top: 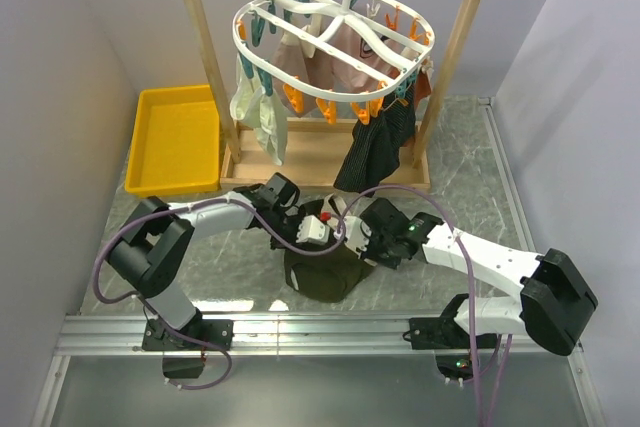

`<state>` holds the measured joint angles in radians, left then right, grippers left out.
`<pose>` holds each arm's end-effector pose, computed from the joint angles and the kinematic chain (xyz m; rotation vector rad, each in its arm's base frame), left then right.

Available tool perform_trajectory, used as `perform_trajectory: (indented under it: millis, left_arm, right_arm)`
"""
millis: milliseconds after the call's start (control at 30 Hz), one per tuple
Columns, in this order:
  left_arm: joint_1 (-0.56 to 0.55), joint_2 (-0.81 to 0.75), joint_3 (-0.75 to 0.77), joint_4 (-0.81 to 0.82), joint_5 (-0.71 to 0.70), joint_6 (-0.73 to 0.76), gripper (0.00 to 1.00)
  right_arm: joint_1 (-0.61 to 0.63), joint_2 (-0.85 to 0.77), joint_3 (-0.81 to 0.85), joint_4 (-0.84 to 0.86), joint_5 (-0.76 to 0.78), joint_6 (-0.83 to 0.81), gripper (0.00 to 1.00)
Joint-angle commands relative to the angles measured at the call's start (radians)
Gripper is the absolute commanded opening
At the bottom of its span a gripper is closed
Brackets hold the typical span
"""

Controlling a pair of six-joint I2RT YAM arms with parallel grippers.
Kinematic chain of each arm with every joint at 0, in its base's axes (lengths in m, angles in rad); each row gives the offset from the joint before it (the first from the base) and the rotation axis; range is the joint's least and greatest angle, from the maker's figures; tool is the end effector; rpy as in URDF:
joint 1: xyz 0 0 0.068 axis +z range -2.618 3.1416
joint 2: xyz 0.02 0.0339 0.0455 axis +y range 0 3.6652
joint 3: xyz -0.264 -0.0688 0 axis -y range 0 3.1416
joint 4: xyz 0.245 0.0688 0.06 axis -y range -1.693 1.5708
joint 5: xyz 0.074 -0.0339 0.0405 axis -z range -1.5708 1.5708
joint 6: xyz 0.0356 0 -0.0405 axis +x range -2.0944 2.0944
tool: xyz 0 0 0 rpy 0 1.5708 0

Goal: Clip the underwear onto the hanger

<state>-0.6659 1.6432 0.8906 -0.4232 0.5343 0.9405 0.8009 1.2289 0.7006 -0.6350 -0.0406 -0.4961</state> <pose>0.2241 -0.1991 0.1566 1.9787 1.7107 -0.6366 0.1498 0.1566 0.1899 -1.6650 2.1780 0.1410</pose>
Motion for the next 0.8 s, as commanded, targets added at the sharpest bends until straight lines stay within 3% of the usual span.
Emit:
perform_trajectory:
  millis: [0, 133, 267, 300, 367, 433, 567, 633, 767]
  left_arm:
    - [-0.026, 0.0, 0.007, -0.152, -0.057, 0.083, 0.18]
    - [-0.035, -0.072, -0.047, -0.253, -0.077, 0.124, 0.09]
    - [-0.043, -0.186, -0.09, -0.383, 0.01, 0.127, 0.1]
    - [-0.044, -0.209, -0.097, -0.422, 0.033, 0.124, 0.13]
    - [-0.046, -0.288, -0.122, -0.427, 0.099, 0.064, 0.32]
    - [-0.044, -0.353, -0.137, -0.35, 0.118, -0.065, 0.4]
    - [0.031, -0.468, -0.104, -0.207, 0.15, -0.23, 0.4]
    - [0.113, -0.441, -0.075, -0.113, 0.151, -0.308, 0.38]
    - [0.195, -0.294, 0.072, -0.071, 0.135, -0.287, 0.39]
  right_arm:
    - [-0.022, -0.037, -0.001, 0.018, 0.019, -0.027, 0.0]
    - [-0.028, -0.049, -0.013, 0.027, 0.024, -0.056, 0.0]
    - [-0.029, -0.042, 0.002, 0.044, 0.004, -0.073, 0.0]
    - [-0.026, -0.037, 0.008, 0.047, -0.002, -0.076, 0.0]
    - [-0.026, -0.025, 0.019, 0.064, -0.01, -0.091, 0.0]
    - [-0.028, -0.02, 0.019, 0.086, -0.015, -0.111, 0.0]
    - [-0.028, -0.037, -0.012, 0.124, -0.022, -0.169, 0.0]
    - [-0.026, -0.049, -0.035, 0.15, -0.018, -0.203, 0.0]
    - [-0.026, -0.063, -0.055, 0.169, -0.024, -0.229, 0.0]
